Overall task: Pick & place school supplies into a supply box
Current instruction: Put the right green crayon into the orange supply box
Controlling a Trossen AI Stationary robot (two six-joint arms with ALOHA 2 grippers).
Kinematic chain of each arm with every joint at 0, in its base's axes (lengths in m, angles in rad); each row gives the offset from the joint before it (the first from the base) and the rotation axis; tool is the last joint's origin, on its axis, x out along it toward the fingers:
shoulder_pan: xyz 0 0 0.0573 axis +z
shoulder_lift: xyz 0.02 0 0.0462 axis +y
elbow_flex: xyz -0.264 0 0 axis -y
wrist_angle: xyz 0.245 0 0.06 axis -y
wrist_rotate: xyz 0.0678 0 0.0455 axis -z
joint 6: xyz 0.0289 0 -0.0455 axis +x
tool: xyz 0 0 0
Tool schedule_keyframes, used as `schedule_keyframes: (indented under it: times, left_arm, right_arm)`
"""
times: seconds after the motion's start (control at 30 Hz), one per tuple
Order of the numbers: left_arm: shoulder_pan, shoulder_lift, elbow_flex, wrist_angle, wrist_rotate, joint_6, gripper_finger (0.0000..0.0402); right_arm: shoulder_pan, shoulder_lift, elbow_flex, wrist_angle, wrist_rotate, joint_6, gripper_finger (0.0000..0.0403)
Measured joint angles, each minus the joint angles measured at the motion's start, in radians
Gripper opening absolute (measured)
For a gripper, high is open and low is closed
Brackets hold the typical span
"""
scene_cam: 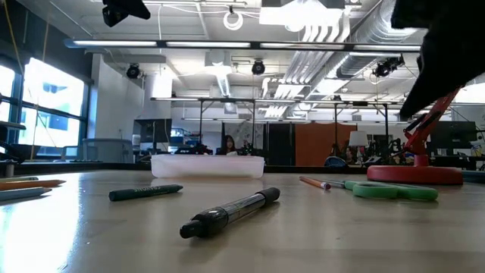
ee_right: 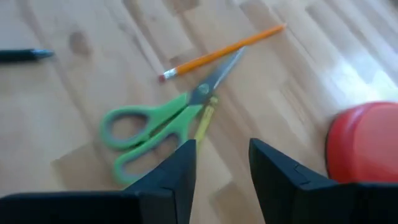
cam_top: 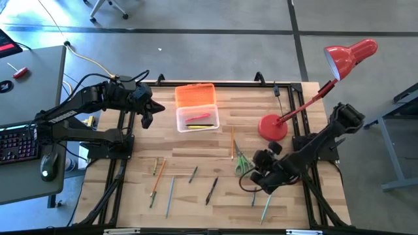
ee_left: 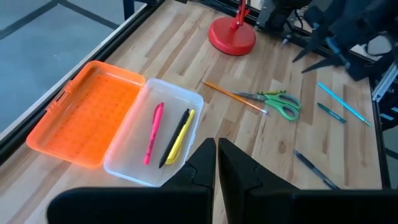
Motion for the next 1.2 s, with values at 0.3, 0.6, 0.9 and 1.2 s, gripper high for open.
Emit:
schedule_keyframes:
  times: [0.3,0.6,0.9,1.2]
  left_arm:
    - [0.0,0.0,0.0,0.0,-0.004,-0.002,0.0051]
    - [0.0,0.0,0.0,0.001,-0.022,-0.003,0.0051]
    - [0.0,0.0,0.0,0.001,-0.041,-0.007,0.0051]
    - [0.0,0.0,0.0,0.001,-0.041,-0.007,0.0051]
  right_arm:
    - [0.016,0.045,-0.44,0.906,0.128,-0.138,0.0126]
    - [-0.057,0.053,-0.531,1.017,0.088,-0.207,0.0126]
    - [-0.112,0.053,-0.529,1.048,0.044,-0.271,0.0126]
    - [-0.116,0.053,-0.529,1.085,0.019,-0.272,0.0126]
